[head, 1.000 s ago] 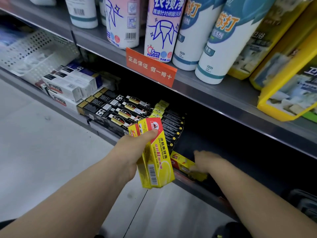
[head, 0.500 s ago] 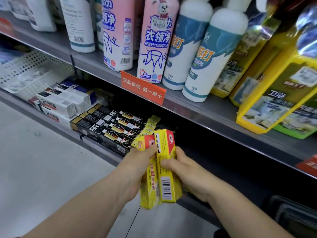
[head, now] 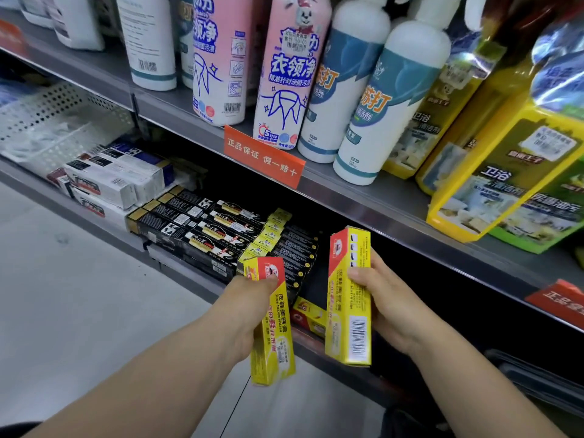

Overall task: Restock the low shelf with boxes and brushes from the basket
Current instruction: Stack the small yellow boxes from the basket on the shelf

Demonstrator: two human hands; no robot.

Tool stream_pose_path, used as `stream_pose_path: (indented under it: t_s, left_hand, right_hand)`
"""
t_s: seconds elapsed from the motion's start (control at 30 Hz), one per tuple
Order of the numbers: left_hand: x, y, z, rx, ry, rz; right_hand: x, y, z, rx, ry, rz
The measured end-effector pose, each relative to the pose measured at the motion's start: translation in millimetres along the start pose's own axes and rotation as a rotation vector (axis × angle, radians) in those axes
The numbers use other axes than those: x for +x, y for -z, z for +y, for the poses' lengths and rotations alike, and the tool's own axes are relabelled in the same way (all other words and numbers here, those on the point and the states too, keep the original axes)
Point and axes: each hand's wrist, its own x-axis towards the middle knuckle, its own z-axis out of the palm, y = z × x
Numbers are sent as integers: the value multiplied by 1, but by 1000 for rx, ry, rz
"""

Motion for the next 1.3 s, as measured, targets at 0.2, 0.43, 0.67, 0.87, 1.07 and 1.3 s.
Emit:
stream_pose_path:
  t_s: [0.2, 0.43, 0.67, 0.87, 1.07, 1.3]
  left_hand:
    - [1, -3, -2, 22, -14, -17]
    - [12, 4, 5, -26, -157, 96]
    - [13, -1, 1, -4, -162, 74]
    - [11, 2, 1, -18, -157, 69]
    - [17, 12, -2, -68, -142, 78]
    - [21, 13, 1, -135, -140, 63]
  right_hand:
    - [-1, 12, 11, 90, 68, 32]
    - [-3, 30, 16, 30, 62, 72]
    - [18, 36, 19, -210, -194, 160]
    - [71, 42, 32, -1422, -214, 219]
    - [108, 39, 88, -1455, -298, 49]
    - [115, 54, 109, -1492, -580, -127]
